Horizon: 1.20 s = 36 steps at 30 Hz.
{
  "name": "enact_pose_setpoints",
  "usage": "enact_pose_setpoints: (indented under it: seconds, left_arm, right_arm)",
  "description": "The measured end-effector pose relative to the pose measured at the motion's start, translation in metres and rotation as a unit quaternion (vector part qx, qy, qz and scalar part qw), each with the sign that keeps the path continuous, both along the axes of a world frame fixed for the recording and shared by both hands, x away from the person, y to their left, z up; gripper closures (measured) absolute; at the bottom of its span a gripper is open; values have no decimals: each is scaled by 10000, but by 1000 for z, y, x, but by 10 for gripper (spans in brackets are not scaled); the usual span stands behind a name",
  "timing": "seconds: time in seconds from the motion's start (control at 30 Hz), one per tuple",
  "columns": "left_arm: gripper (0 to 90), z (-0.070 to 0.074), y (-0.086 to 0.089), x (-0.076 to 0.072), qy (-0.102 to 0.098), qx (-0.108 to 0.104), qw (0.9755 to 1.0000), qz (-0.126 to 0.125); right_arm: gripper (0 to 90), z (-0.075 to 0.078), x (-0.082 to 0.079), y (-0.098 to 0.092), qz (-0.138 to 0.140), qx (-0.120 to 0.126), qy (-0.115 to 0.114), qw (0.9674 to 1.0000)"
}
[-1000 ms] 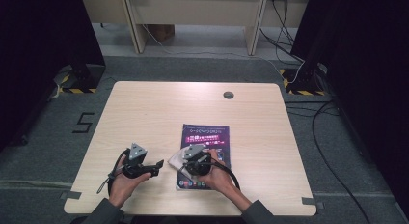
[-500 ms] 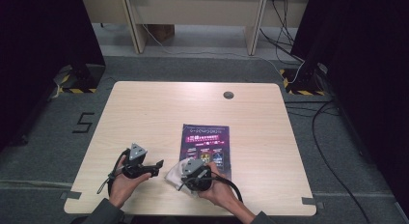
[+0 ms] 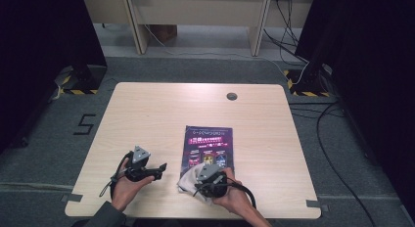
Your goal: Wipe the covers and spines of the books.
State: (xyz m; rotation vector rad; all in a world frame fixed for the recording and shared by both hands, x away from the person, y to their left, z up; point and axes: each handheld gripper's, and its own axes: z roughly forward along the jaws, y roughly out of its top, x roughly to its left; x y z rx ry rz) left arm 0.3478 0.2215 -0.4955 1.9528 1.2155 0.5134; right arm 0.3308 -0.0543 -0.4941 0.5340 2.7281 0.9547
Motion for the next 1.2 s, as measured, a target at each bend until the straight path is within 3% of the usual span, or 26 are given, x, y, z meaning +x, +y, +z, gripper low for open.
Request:
enact_pose_setpoints:
  seconds: [0.17,0.33,0.57,0.63,0.93,1.07,1.2]
  left_arm:
    - [207,-1,-9,-5,29,-35,9998,-178]
    - [205,-4,-31,-16,117,-92,9984,-552]
    - [204,-11,-57,-24,243,250,9935,-1082]
    - [200,-13,-59,-26,230,457,9923,-1129]
    - [200,-13,-63,-29,49,730,9900,-1209]
    - [202,-13,-62,-28,104,658,9905,-1200]
    - [204,-14,-60,-27,125,610,9905,-1230]
  right_arm:
    - [729,0,2,-22,-280,19,35,9996]
    - [727,2,5,-45,-595,-35,39,9982]
    - [725,2,10,-64,-858,-59,-23,9963]
    - [725,2,13,-66,-913,-50,-4,9958]
    - [725,2,36,-70,-1214,-109,-81,9925]
    - [725,2,53,-69,-1405,-106,-101,9900]
    - [725,2,78,-71,-1710,-61,-99,9852]
